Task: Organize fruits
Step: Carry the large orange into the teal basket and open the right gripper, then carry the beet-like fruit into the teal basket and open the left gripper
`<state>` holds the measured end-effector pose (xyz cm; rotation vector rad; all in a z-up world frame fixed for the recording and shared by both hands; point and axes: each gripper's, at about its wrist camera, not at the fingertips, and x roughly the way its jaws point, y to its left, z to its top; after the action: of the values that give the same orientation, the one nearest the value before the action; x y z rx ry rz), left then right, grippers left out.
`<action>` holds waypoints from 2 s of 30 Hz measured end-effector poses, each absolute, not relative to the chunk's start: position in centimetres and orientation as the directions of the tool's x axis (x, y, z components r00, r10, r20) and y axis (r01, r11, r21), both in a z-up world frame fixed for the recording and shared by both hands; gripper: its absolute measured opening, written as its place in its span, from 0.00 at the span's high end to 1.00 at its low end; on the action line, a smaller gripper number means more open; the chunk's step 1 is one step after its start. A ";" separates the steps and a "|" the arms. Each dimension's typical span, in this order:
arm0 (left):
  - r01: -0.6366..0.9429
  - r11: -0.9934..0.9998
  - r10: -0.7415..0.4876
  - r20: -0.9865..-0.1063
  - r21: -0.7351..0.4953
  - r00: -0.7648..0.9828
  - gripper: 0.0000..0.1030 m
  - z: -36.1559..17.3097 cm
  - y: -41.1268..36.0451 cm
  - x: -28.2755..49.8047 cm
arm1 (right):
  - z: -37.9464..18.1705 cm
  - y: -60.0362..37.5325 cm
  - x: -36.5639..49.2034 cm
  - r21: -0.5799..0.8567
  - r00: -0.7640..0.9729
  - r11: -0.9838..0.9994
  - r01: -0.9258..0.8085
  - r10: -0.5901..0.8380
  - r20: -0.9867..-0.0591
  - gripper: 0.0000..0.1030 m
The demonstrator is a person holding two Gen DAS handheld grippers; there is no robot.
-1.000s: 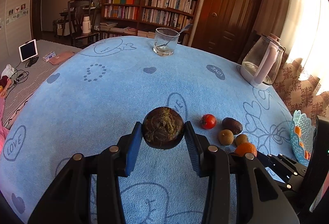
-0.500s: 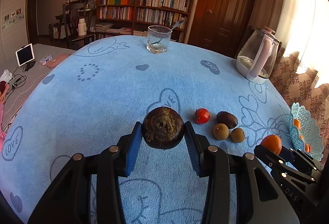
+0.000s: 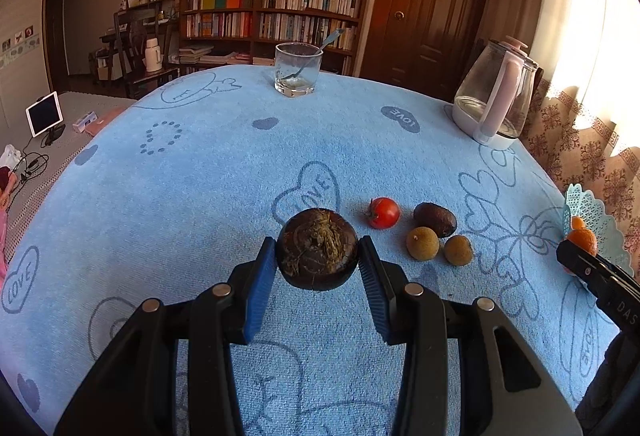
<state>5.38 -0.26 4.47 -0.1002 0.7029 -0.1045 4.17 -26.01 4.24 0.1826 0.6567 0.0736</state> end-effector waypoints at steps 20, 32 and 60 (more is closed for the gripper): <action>0.081 0.991 -0.129 -0.653 -0.103 0.746 0.59 3.9 -1.1 5.4 | 4.0 -38.6 2.6 0.211 0.787 0.932 0.294 -0.111 -0.607 0.61; 0.086 0.992 -0.125 -0.659 -0.092 0.742 0.59 3.7 -1.5 5.3 | 2.6 -43.5 2.4 0.261 0.746 0.869 0.420 -0.167 -0.645 0.58; 0.148 0.989 -0.121 -0.670 -0.017 0.733 0.59 3.4 -5.1 4.5 | 4.3 -43.1 -0.9 0.242 0.816 0.842 0.483 -0.332 -0.474 0.13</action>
<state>4.50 -5.09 3.43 0.0385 0.7339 -0.1480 -0.90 -43.10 4.33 0.3647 0.4325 -0.4447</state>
